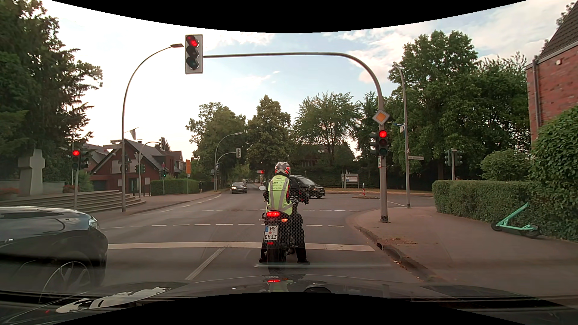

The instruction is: Follow the waypoints while adhering to traffic rules and regulations

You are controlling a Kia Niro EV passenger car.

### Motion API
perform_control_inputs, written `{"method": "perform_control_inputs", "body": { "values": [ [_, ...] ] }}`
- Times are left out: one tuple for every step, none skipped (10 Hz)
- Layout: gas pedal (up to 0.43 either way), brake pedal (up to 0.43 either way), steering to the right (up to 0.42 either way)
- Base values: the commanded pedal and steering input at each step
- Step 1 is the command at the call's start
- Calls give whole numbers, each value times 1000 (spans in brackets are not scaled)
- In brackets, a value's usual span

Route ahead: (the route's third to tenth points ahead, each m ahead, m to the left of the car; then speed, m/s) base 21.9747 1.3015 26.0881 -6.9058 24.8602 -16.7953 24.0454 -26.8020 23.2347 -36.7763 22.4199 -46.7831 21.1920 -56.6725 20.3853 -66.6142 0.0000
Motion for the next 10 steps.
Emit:
{"method": "perform_control_inputs", "body": {
  "values": [
    [0,0,-16],
    [0,0,-16],
    [0,0,-16],
    [0,0,-16],
    [0,0,-16],
    [0,0,-16],
    [0,0,-16],
    [0,0,-16],
    [0,0,-16],
    [0,0,-16]
  ]
}}
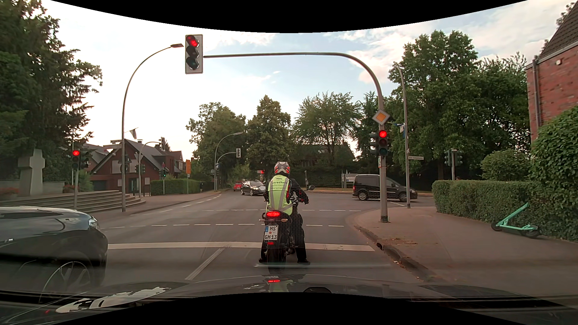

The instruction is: Follow the waypoints while adhering to traffic rules and regulations

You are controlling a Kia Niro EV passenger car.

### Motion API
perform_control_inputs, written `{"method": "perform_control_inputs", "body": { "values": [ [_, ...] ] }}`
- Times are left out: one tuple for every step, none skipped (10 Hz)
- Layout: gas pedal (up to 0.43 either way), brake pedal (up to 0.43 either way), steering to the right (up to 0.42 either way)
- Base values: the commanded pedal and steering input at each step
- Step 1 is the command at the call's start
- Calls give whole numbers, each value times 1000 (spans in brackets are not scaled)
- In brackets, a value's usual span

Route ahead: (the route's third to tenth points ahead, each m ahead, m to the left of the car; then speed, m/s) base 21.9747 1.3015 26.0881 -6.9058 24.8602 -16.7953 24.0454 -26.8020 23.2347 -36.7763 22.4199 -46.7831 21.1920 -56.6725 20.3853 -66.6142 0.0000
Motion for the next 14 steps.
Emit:
{"method": "perform_control_inputs", "body": {
  "values": [
    [0,0,-16],
    [0,0,-16],
    [0,0,-16],
    [0,0,-16],
    [0,0,-16],
    [0,0,-16],
    [0,0,-16],
    [0,0,-16],
    [0,0,-16],
    [0,0,-16],
    [0,0,-16],
    [0,0,-16],
    [0,0,-16],
    [0,0,-16]
  ]
}}
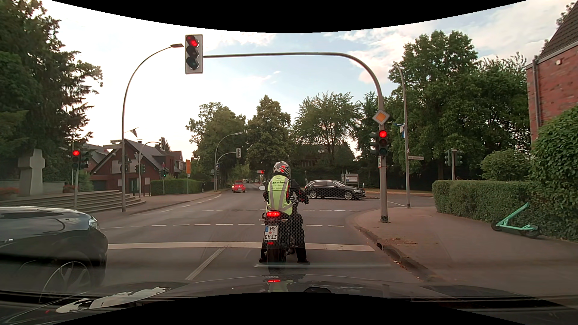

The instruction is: Follow the waypoints while adhering to traffic rules and regulations

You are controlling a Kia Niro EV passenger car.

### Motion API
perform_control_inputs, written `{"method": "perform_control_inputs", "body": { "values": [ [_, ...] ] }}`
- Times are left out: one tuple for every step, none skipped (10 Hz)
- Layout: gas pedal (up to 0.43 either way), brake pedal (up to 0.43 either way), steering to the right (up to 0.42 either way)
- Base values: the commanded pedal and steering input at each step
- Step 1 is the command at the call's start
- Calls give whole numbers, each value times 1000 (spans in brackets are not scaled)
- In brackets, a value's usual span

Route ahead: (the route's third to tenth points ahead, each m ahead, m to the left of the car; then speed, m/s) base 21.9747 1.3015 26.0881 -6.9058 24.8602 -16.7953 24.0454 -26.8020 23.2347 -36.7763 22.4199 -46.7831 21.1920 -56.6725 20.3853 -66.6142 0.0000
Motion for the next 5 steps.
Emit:
{"method": "perform_control_inputs", "body": {
  "values": [
    [0,0,-16],
    [0,0,-16],
    [0,0,-16],
    [0,0,-16],
    [0,0,-16]
  ]
}}
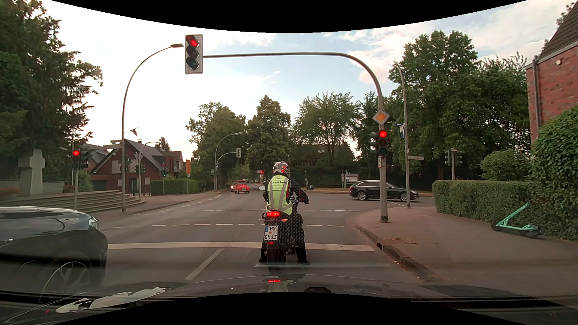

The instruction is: Follow the waypoints while adhering to traffic rules and regulations

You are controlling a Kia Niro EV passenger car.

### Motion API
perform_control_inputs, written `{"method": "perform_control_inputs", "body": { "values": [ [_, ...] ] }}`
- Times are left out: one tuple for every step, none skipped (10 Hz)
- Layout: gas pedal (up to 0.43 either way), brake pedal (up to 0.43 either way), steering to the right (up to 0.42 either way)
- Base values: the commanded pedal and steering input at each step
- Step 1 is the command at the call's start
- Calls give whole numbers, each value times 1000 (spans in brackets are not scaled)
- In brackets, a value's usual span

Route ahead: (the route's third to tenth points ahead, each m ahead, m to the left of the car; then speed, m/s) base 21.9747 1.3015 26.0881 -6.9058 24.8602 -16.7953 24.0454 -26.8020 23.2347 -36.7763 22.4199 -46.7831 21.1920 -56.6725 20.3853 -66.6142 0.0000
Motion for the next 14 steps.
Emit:
{"method": "perform_control_inputs", "body": {
  "values": [
    [0,0,-16],
    [0,0,-16],
    [0,0,-16],
    [0,0,-16],
    [0,0,-16],
    [0,0,-16],
    [0,0,-16],
    [0,0,-16],
    [0,0,-16],
    [0,0,-16],
    [0,0,-16],
    [0,0,-16],
    [0,0,-16],
    [0,0,-16]
  ]
}}
